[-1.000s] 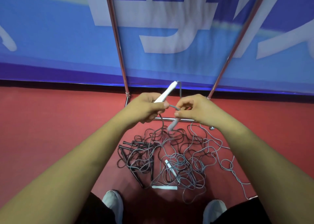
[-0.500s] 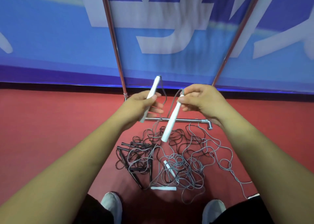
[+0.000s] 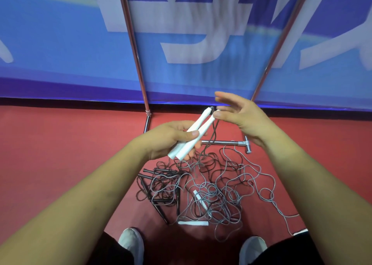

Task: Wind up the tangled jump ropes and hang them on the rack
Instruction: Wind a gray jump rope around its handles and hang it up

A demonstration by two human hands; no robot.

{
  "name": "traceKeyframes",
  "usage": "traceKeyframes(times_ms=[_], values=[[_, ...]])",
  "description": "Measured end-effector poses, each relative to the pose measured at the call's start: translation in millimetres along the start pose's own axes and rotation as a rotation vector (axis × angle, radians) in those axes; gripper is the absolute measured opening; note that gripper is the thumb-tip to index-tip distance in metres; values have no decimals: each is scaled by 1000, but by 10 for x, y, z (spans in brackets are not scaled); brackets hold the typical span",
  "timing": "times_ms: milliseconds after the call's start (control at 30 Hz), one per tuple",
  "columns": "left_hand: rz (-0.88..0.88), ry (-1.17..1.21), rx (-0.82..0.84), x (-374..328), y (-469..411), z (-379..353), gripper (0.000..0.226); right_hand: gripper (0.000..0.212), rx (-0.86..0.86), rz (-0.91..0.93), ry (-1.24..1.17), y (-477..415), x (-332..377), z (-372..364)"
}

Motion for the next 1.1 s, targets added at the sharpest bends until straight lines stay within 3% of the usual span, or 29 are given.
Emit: traceKeyframes(times_ms=[100, 300, 433, 700, 933, 1100], values=[[43, 8, 55, 18, 13, 4, 27, 33, 201, -67, -133, 11, -36, -37], [110, -7, 73, 33, 35, -33, 31, 8, 165, -58, 28, 9, 0, 48], [116, 111, 76, 40, 29, -37, 33, 9, 88, -23, 59, 3, 26, 110], [124, 13, 102, 57, 44, -135, 41, 10, -3, 34, 16, -10, 54, 127], [85, -19, 86, 57, 25, -172, 24, 15, -49, 82, 61, -35, 66, 128], [79, 12, 60, 64, -18, -177, 37, 18, -67, 124, 115, -46, 87, 138]])
Point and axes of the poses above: each hand's wrist, its own y-axis away from the middle knuckle, its own z-axis out of the back of the hand, x = y × z, the point moved 3 cm from there along -y, towards the middle knuckle, and after that the axes turned 3 degrees about z, right-handed, at the moved point
